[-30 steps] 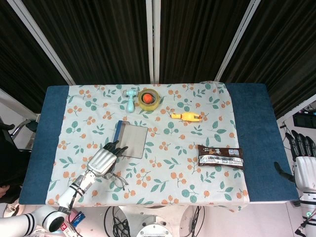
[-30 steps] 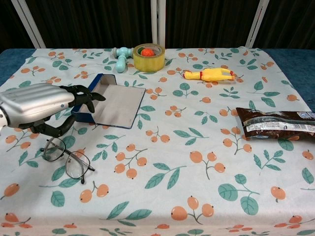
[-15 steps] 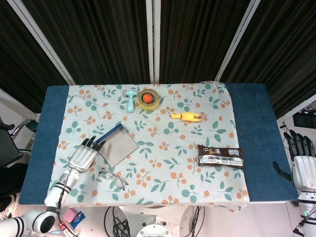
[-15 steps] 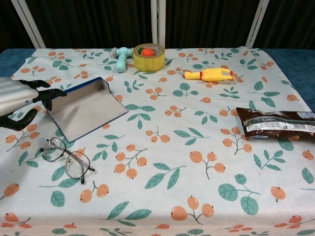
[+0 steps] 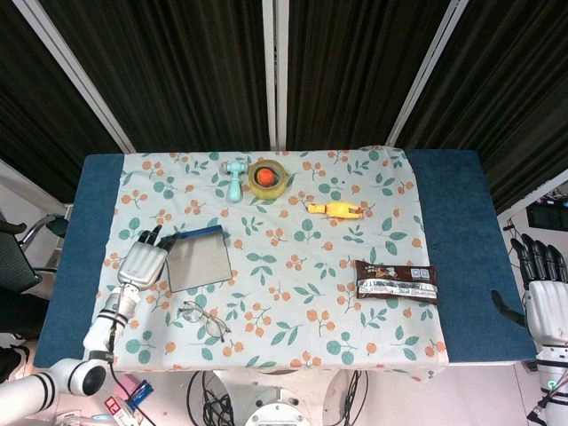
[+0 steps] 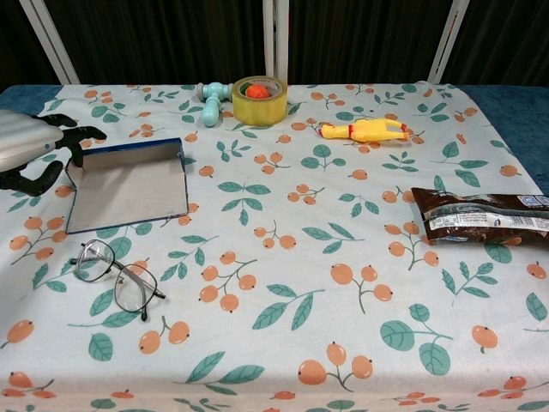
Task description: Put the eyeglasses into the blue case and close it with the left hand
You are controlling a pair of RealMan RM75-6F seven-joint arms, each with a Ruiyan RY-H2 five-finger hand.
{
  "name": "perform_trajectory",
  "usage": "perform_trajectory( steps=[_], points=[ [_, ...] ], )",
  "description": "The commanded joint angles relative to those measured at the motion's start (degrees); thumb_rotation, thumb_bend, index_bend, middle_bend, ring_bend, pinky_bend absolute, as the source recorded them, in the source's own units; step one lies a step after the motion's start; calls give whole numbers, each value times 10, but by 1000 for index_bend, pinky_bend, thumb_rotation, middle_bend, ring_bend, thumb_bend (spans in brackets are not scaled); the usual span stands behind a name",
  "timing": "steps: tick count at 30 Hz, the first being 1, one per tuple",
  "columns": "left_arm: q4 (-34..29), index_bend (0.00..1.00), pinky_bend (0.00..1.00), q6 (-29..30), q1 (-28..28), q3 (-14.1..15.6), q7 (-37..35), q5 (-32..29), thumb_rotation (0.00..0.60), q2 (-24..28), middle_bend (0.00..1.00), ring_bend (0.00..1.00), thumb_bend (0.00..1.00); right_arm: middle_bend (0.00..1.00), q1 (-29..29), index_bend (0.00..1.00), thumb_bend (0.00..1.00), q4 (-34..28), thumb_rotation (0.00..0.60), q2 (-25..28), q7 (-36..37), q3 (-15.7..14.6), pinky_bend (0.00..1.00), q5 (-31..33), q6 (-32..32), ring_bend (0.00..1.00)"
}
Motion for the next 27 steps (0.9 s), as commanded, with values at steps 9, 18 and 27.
perform_trajectory(
  steps=[9,18,27],
  points=[
    [-96,23,155,40,20,12,-33,21,600,52,197,27,540,0,-1,0,187,4,600,3,9,2,0,5,-3,0],
    [-126,216,152,166,90,104,-242,249,600,125,32,12,302,0,0,0,188,14,600,2,16,5,0,2,2,0],
    [-90,224,151,152,76,133,-250,322,600,93,15,12,247,0,0,0,187,-11,600,7,-9,2,0,-13,11,0]
  ],
)
